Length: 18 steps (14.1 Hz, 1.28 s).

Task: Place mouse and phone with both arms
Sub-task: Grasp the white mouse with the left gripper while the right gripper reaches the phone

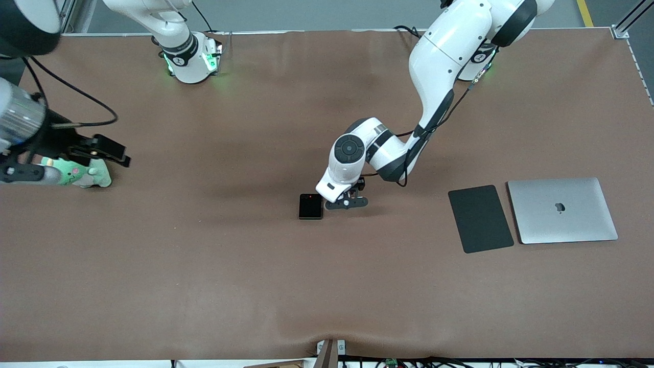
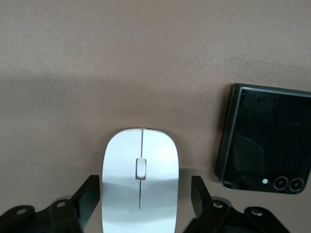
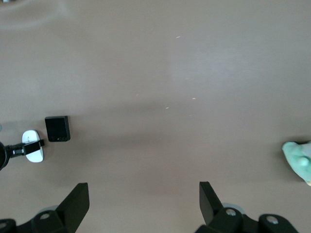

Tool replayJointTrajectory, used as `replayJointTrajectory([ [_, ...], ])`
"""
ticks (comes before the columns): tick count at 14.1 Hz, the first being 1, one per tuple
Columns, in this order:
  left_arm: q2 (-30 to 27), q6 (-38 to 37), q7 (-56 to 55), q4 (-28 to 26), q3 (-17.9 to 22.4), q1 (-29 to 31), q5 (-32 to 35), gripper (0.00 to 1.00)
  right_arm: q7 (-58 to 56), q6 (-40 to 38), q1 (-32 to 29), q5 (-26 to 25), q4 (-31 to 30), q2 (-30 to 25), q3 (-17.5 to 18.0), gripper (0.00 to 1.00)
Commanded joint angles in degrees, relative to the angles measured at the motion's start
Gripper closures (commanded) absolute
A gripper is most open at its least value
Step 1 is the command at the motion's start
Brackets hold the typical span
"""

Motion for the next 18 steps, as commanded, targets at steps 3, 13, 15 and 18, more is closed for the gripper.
replayJointTrajectory([
  [3, 1.02, 0.73, -1.91, 1.48, 0.74, -0.98, 1.5, 0.27, 0.6, 3.09, 3.56, 0.27, 0.93, 4.4, -0.32, 0.0],
  [13, -0.47, -0.23, -1.56, 1.4, 0.74, -0.11, 3.96, 0.45, 9.91, 4.6, 6.64, 0.27, 1.89, 7.83, -0.32, 0.0],
  [15, -1.7, -1.72, -1.47, 1.31, 0.74, 0.86, 3.96, 0.44, 13.41, 4.69, 8.21, 0.18, 1.98, 8.7, -0.32, 0.0],
  [18, -6.7, -4.61, 2.64, -0.36, 0.38, 4.99, 3.96, 0.44, 20.26, 9.07, 12.17, -0.26, 3.56, 12.04, -0.41, 0.0],
])
